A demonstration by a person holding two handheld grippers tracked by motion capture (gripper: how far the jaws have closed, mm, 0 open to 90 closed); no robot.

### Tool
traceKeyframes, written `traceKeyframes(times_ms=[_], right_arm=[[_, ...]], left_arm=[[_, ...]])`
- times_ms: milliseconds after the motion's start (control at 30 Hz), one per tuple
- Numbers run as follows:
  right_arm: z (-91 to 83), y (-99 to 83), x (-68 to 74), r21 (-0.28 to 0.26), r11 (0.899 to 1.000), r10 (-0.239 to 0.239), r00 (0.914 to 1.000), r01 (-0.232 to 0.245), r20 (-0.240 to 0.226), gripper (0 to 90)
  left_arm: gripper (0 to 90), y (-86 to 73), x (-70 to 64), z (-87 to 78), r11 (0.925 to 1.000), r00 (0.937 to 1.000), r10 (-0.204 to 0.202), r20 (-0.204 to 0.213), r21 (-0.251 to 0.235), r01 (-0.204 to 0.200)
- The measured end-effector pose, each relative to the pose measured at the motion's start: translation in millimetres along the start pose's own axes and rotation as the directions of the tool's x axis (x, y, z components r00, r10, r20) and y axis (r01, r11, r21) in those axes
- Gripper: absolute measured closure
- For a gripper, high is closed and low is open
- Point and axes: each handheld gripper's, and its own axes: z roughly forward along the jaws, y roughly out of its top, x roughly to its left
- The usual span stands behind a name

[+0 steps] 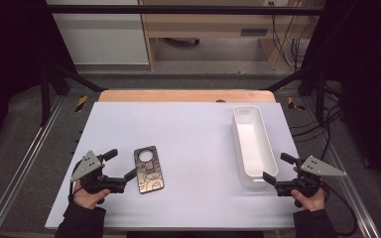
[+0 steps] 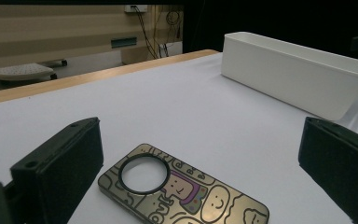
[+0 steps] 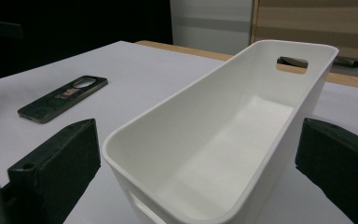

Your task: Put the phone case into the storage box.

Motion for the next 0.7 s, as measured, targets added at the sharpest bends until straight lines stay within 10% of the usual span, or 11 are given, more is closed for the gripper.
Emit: traceKeyframes(times_ms=[700], right_arm=[[-0.1, 1.4, 1.7, 0.011, 1.000, -0.013, 0.9999, 0.013, 0.006, 0.4]], left_arm=[[0.0, 11.5, -6.8, 7.2, 0.9990, 1.0000, -0.001, -0.009, 0.044, 0.002]])
